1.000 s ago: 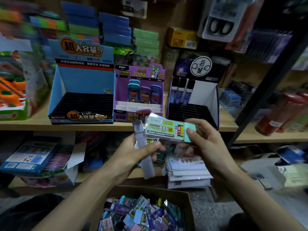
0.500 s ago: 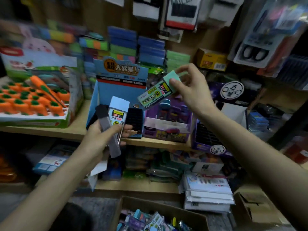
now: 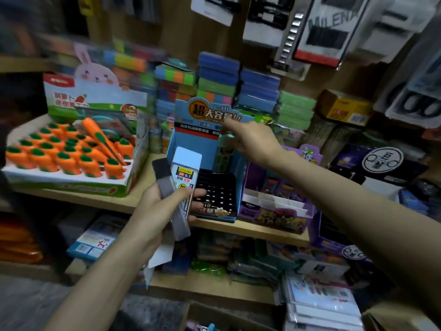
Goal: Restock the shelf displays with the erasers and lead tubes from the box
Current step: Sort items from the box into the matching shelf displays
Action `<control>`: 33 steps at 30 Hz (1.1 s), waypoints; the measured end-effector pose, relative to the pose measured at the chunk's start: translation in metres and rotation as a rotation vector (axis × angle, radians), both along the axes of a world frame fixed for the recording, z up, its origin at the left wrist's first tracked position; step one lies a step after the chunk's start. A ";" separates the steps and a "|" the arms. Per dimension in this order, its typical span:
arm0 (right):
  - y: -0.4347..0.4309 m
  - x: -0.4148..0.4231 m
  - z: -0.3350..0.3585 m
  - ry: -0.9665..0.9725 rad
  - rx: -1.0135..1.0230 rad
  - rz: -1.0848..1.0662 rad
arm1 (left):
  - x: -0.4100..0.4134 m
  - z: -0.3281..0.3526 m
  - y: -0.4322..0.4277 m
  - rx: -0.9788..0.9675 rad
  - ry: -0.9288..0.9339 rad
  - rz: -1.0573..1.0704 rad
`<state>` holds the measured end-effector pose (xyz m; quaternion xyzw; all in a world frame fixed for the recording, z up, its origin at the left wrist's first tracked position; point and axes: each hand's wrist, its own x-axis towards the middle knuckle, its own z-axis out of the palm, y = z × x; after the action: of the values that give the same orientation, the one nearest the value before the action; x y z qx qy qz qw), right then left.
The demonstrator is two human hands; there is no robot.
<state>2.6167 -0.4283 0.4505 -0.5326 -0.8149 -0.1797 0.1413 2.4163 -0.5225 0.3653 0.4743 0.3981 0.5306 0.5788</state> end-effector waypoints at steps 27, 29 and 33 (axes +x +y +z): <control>0.003 -0.013 0.006 -0.288 0.013 -0.106 | 0.002 0.002 -0.005 0.034 -0.018 -0.033; -0.013 -0.017 0.008 -0.205 0.048 -0.093 | 0.004 0.004 -0.008 0.026 -0.030 -0.044; -0.071 -0.033 -0.008 0.837 -0.326 0.059 | 0.015 0.006 -0.015 -0.003 -0.057 -0.096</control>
<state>2.5840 -0.4996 0.4423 -0.5515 -0.7200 0.1858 0.3781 2.4314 -0.5374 0.3713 0.4769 0.3591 0.5150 0.6152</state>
